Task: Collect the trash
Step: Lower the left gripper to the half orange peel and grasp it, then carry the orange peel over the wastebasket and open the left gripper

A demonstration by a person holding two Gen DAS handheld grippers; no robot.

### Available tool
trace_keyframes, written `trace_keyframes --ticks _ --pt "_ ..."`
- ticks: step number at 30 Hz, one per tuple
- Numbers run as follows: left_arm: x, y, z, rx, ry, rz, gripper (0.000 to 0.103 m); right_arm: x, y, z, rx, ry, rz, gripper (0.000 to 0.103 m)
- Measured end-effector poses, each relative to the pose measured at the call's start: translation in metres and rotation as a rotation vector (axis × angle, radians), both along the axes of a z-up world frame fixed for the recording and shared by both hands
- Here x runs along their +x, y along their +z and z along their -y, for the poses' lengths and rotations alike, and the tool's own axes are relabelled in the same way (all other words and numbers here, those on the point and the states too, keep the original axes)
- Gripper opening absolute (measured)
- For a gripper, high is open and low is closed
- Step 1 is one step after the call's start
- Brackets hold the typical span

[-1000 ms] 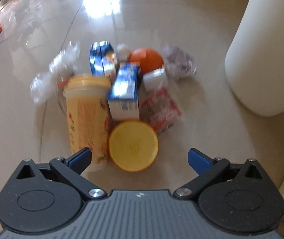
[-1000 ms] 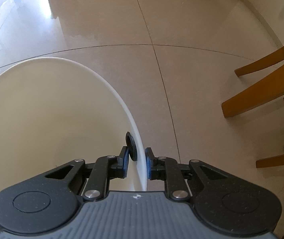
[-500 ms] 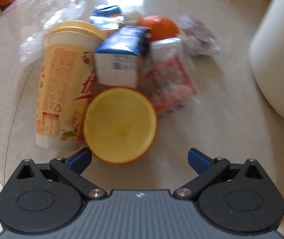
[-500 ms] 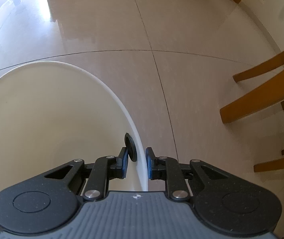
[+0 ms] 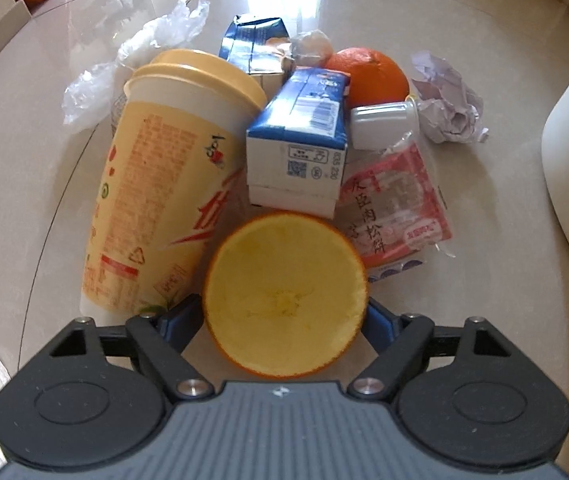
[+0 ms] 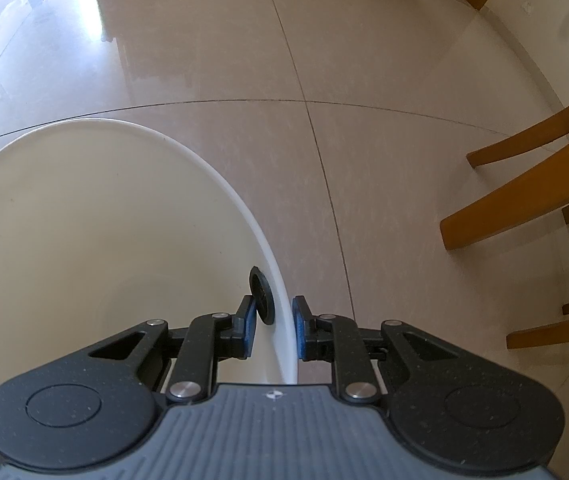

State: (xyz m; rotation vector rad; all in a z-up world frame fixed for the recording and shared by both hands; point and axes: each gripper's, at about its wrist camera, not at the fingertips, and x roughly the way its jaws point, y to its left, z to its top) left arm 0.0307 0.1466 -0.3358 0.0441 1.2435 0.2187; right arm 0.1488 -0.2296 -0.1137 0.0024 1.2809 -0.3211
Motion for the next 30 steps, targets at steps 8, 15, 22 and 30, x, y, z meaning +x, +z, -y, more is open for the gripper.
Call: trace_keyframes --ticks 8,15,22,30 --pt "0.01 0.002 0.0 -0.011 -0.006 -0.023 0.076 0.0 -0.003 0.002 0.006 0.0 0.0 0.022" --pt "0.006 0.012 0.009 -0.026 -0.07 -0.099 0.072 0.001 -0.003 0.005 0.019 -0.002 -0.003 0.021" --pt "0.006 0.044 0.035 -0.044 -0.233 -0.191 0.072 0.0 -0.005 0.012 0.045 -0.006 -0.015 0.021" --pt "0.037 0.123 0.061 -0.007 -0.51 -0.208 0.072 -0.002 -0.01 0.023 0.07 -0.004 -0.005 0.019"
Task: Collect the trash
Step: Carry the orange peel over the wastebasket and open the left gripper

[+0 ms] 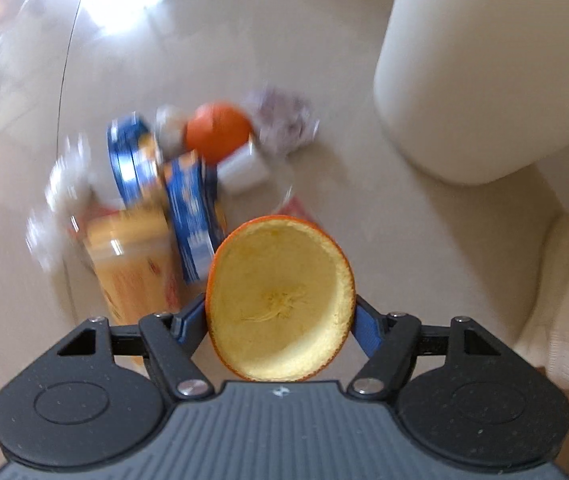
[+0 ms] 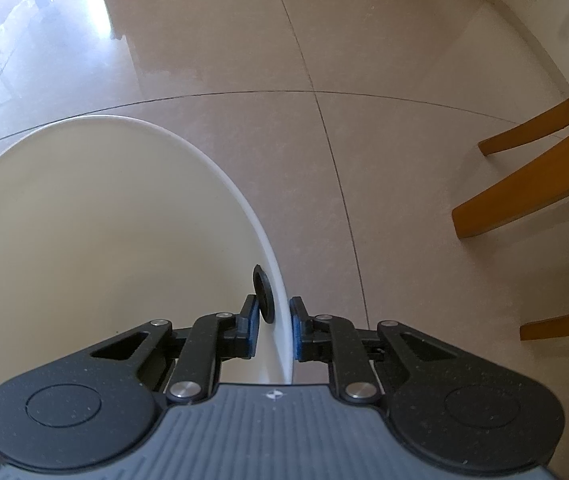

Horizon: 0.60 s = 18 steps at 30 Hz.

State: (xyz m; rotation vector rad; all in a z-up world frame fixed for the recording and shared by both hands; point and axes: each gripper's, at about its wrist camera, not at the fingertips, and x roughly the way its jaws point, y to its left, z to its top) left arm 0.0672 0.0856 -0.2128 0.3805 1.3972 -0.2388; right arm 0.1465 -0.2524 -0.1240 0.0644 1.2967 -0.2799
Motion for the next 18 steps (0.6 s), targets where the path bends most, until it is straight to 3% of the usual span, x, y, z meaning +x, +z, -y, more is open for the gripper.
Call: trace_keyframes --ticks 7,11,15,18 --pt "0.058 0.095 0.031 -0.041 -0.137 0.122 0.072 -0.003 -0.003 0.001 0.001 -0.002 0.006 0.019" --pt "0.084 0.141 0.067 -0.108 -0.225 0.167 0.072 -0.004 -0.004 0.001 0.003 -0.004 0.005 0.019" --pt "0.097 0.164 0.107 -0.192 -0.284 0.158 0.072 -0.004 -0.004 0.001 0.005 -0.004 0.006 0.018" --pt "0.097 0.165 0.132 -0.242 -0.324 0.129 0.072 -0.005 -0.004 0.002 0.007 -0.003 0.007 0.018"
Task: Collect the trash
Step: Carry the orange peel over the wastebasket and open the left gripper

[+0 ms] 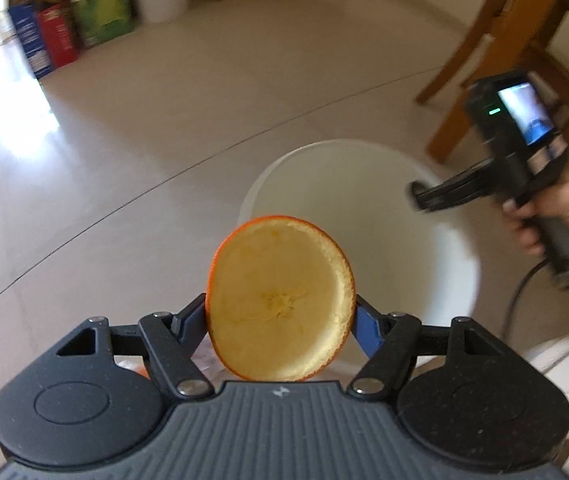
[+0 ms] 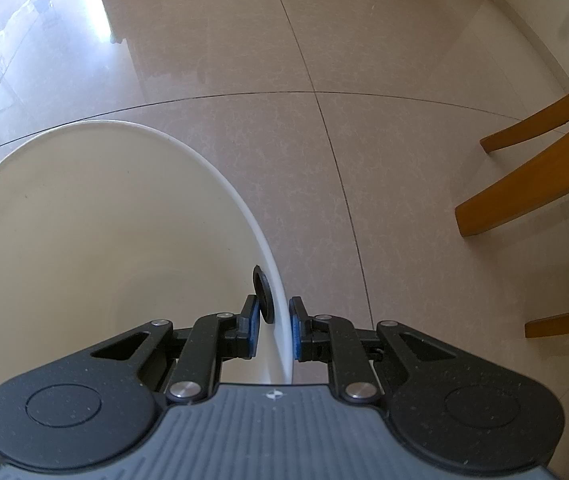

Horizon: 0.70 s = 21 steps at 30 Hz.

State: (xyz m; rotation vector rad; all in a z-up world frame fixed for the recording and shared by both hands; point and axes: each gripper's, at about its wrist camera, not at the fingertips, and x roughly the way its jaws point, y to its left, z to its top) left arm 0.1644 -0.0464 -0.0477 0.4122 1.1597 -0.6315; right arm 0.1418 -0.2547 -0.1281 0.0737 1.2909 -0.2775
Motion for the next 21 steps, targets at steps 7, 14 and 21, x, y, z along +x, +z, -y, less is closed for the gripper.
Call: trace_keyframes --ticks 7,14,21 --pt "-0.002 -0.013 0.03 -0.044 -0.011 -0.022 0.089 -0.001 0.0 0.001 0.006 0.009 0.003 0.018" --pt "0.0 0.008 0.011 -0.017 0.017 0.044 0.093 0.001 0.0 0.003 0.021 0.012 -0.001 0.017" --pt "-0.001 0.011 -0.035 0.04 0.043 0.093 0.094 0.002 -0.001 0.003 0.012 0.02 -0.008 0.018"
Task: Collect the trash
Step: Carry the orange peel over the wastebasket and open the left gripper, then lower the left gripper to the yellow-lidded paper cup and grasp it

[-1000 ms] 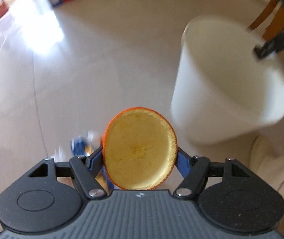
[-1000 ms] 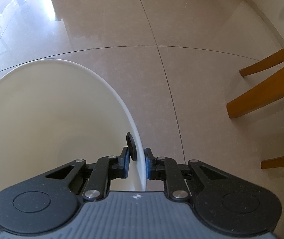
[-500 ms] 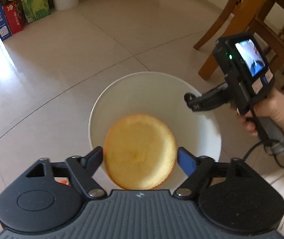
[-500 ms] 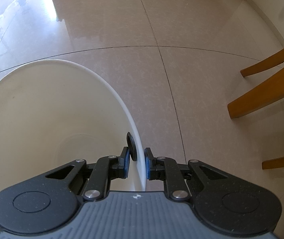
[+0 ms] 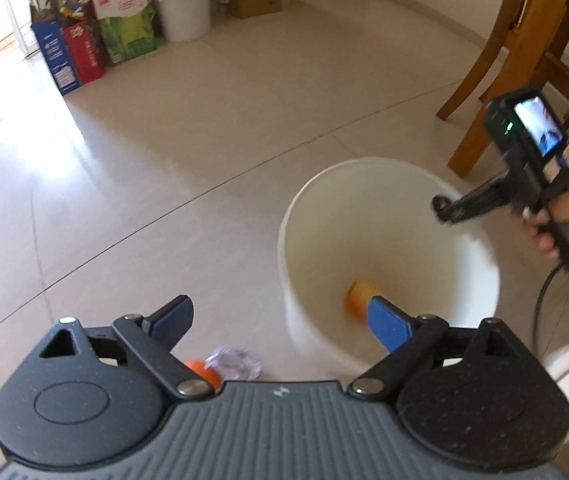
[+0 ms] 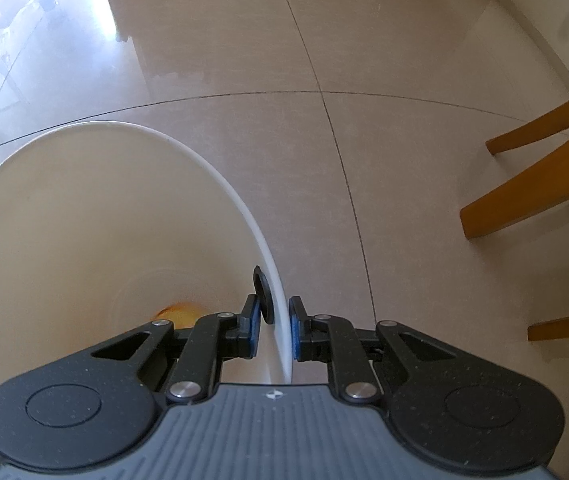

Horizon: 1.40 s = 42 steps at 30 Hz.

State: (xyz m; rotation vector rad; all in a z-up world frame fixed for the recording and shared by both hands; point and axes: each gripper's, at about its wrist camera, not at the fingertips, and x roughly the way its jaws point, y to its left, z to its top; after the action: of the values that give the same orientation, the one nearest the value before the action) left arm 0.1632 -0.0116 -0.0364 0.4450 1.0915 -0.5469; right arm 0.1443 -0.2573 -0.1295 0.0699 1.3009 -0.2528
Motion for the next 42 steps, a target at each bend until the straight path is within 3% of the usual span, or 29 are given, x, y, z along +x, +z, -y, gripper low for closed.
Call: trace_keyframes --ticks 7,13,29,36,42 --pt "-0.011 -0.007 -0.049 0.057 0.078 0.029 0.095 0.015 -0.002 -0.002 -0.003 -0.022 -0.084 0.019" --pt "-0.017 -0.013 -0.078 0.054 0.113 0.024 0.095 0.025 -0.006 -0.006 -0.014 0.012 -0.187 0.018" --pt "0.008 -0.073 -0.124 0.155 0.234 -0.055 0.095 0.013 -0.004 -0.011 -0.033 0.051 -0.144 0.018" --pt "-0.006 -0.126 -0.161 0.127 0.4 -0.161 0.096 0.008 -0.002 -0.006 -0.008 0.014 -0.103 0.018" --pt "-0.037 -0.17 -0.184 0.138 0.52 -0.108 0.095 0.009 0.0 -0.004 0.006 0.023 -0.067 0.018"
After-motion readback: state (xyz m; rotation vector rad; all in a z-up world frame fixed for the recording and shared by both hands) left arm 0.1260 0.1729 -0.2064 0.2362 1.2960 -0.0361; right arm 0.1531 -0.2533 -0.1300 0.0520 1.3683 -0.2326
